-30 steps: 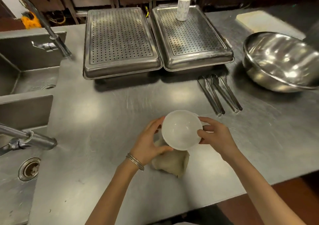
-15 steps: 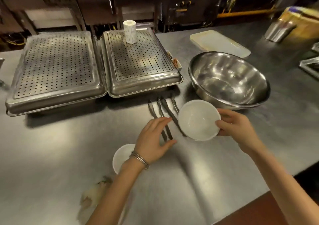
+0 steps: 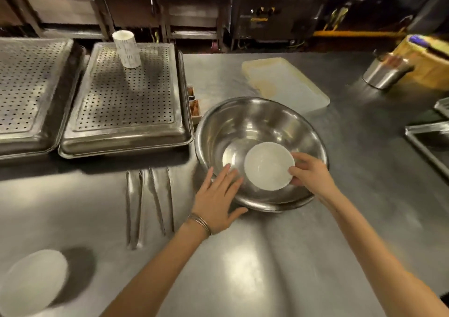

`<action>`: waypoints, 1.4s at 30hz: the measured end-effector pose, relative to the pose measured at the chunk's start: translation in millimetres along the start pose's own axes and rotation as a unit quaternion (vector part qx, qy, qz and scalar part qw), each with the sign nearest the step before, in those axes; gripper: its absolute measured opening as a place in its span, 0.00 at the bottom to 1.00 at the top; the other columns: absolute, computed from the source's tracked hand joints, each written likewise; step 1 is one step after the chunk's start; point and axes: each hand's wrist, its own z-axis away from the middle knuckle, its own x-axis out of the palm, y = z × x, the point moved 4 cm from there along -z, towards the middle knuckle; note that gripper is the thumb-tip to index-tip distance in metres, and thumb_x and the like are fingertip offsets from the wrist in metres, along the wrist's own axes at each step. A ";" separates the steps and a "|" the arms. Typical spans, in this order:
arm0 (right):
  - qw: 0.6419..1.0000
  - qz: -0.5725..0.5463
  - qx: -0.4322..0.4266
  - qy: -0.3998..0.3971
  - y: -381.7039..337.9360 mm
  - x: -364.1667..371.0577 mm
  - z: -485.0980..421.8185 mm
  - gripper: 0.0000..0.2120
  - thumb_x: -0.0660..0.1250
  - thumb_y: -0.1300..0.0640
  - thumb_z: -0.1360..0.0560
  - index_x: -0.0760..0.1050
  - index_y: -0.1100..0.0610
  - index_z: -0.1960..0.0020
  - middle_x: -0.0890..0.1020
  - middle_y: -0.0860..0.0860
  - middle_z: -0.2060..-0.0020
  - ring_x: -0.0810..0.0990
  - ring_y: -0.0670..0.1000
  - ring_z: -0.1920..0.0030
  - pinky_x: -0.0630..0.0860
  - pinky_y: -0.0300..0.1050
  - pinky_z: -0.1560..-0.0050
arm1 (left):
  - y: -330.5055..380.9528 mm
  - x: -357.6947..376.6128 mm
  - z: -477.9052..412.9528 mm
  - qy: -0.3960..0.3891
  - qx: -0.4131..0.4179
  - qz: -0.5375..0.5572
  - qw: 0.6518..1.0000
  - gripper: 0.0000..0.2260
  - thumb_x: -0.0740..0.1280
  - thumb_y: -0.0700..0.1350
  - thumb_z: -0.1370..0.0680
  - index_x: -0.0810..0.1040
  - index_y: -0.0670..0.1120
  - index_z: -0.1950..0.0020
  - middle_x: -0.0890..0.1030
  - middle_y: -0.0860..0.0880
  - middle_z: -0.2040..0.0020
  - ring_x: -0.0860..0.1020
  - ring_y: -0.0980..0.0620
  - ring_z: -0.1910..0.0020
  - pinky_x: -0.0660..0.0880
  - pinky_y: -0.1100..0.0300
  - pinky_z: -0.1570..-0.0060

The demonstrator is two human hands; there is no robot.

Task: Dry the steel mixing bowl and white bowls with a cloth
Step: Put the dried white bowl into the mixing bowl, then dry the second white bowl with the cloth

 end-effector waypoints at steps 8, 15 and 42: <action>0.992 -0.067 0.087 -0.057 41.5 17.1 -94.5 0.21 0.62 0.73 0.30 0.72 0.61 0.39 0.78 0.60 0.56 0.80 0.60 0.57 0.82 0.45 0.67 | -9.7 28.9 -15.9 -0.050 -0.035 0.009 0.998 0.30 0.44 0.66 0.23 0.73 0.50 0.35 0.77 0.48 0.39 0.71 0.45 0.34 0.51 0.43 0.32; 0.989 -0.041 0.126 -0.065 75.5 45.8 -136.5 0.19 0.62 0.72 0.31 0.73 0.57 0.43 0.75 0.60 0.47 0.79 0.62 0.54 0.81 0.49 0.66 | -11.5 32.7 -14.3 -0.044 -0.027 0.004 0.999 0.28 0.46 0.66 0.23 0.73 0.51 0.36 0.77 0.50 0.41 0.72 0.48 0.37 0.52 0.44 0.31; 0.958 0.163 -0.203 -0.123 -20.8 129.0 56.2 0.23 0.69 0.60 0.27 0.70 0.57 0.33 0.74 0.49 0.40 0.72 0.47 0.41 0.68 0.46 0.35 | -78.5 -10.9 166.3 0.007 -0.116 0.024 0.993 0.24 0.55 0.56 0.23 0.69 0.46 0.31 0.72 0.46 0.32 0.68 0.46 0.32 0.59 0.48 0.32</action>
